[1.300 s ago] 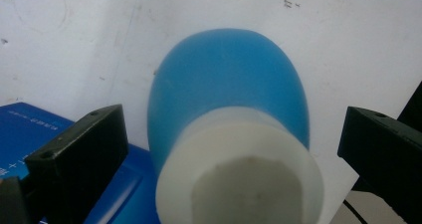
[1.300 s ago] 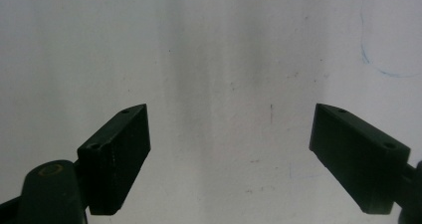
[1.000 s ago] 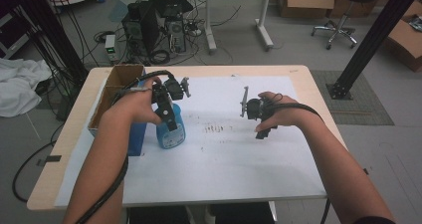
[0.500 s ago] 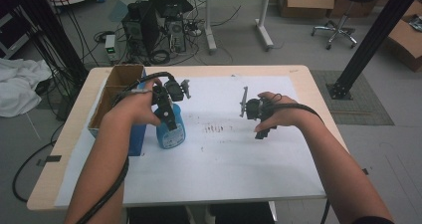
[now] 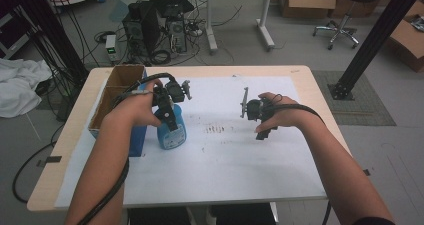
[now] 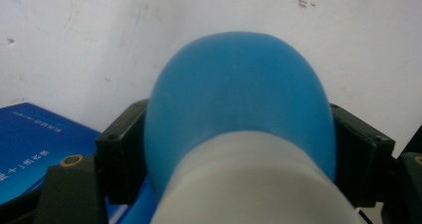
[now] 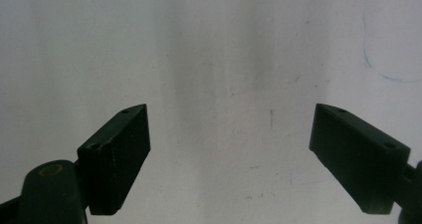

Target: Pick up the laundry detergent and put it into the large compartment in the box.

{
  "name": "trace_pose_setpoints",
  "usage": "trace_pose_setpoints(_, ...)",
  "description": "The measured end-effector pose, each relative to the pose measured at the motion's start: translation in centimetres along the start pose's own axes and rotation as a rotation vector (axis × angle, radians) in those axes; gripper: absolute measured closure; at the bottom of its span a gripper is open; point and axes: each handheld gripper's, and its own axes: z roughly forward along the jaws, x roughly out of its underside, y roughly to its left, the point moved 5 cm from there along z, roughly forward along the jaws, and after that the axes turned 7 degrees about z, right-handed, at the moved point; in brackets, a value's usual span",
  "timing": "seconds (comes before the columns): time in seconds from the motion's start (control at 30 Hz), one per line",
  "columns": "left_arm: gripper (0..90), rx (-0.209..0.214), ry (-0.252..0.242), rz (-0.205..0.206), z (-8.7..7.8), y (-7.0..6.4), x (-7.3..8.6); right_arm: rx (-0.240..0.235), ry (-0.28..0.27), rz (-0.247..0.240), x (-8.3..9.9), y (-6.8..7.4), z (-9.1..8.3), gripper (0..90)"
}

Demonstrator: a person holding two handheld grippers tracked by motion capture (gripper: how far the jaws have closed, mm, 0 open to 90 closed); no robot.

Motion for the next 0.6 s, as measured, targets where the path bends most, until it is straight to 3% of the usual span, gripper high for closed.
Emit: trace_pose_setpoints(0.6, 35.7, -0.023, 0.022, -0.011, -0.04, -0.02, -0.17, -0.005, -0.007, 0.005, 0.17, -0.08, 0.21, 16.6)
